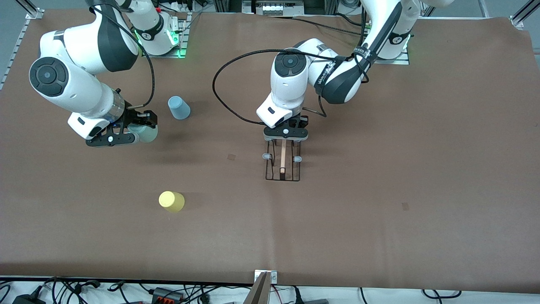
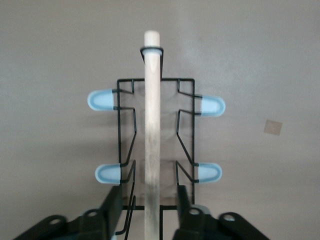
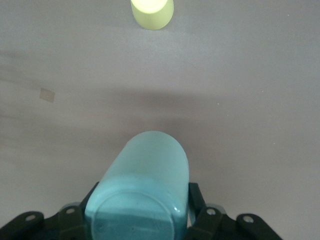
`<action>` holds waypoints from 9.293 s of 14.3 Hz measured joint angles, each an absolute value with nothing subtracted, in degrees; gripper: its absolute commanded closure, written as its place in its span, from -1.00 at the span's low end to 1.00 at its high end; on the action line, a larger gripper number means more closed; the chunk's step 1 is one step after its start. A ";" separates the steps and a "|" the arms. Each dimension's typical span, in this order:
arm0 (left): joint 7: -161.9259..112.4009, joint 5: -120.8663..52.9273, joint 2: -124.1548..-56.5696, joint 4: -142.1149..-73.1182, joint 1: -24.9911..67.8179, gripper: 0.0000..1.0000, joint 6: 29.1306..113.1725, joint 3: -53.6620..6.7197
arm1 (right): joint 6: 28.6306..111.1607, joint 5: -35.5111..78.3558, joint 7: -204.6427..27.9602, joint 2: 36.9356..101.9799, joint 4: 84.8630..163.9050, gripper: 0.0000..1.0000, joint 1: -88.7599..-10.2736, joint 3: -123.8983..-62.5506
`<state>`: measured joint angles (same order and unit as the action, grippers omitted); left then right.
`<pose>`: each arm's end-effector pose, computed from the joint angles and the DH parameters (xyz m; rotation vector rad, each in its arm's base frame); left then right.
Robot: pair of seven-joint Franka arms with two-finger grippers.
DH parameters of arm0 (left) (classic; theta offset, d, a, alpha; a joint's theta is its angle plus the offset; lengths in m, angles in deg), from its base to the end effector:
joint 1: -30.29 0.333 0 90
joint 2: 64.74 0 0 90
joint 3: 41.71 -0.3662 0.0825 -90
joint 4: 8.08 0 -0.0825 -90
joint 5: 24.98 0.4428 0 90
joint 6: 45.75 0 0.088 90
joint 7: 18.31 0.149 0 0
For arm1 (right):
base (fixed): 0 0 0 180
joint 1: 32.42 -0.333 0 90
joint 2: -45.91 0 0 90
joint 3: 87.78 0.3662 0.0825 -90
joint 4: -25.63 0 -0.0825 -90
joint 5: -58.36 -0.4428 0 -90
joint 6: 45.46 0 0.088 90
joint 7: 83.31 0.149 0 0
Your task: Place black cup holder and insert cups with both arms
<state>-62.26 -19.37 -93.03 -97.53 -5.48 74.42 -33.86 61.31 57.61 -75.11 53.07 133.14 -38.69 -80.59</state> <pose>0.5726 -0.5163 0.3410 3.1229 -0.0371 0.0768 0.6137 0.1465 0.4172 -3.1293 -0.1366 0.2192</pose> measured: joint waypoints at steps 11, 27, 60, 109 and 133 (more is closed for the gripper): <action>-30.94 -18.92 -81.85 -95.48 9.03 -1.00 48.42 -34.89 | 74.56 52.41 -34.07 55.97 133.11 0.95 -55.40 -76.06; -11.13 -18.94 -68.74 -111.13 30.18 -1.00 58.73 -34.91 | 89.21 60.38 -8.54 70.45 126.77 -0.77 -69.93 -75.73; -13.53 -20.56 -71.06 -102.80 34.78 -1.00 55.18 -34.68 | 101.77 70.10 -71.27 79.40 125.77 -1.00 -33.39 -75.97; -13.53 -21.82 -70.88 -97.77 34.46 -1.00 55.08 -33.97 | 93.00 70.36 -24.60 82.20 110.91 -1.00 -67.67 -78.88; -13.62 -24.55 -67.22 -97.82 36.30 -1.00 45.40 -34.07 | 45.72 58.45 -76.80 49.07 115.91 -1.00 -29.52 -86.03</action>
<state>-13.62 -24.55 -67.22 -97.82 36.30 45.40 -34.07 45.72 58.45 -76.80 49.07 115.91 -29.52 -86.03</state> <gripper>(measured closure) 0.000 0.000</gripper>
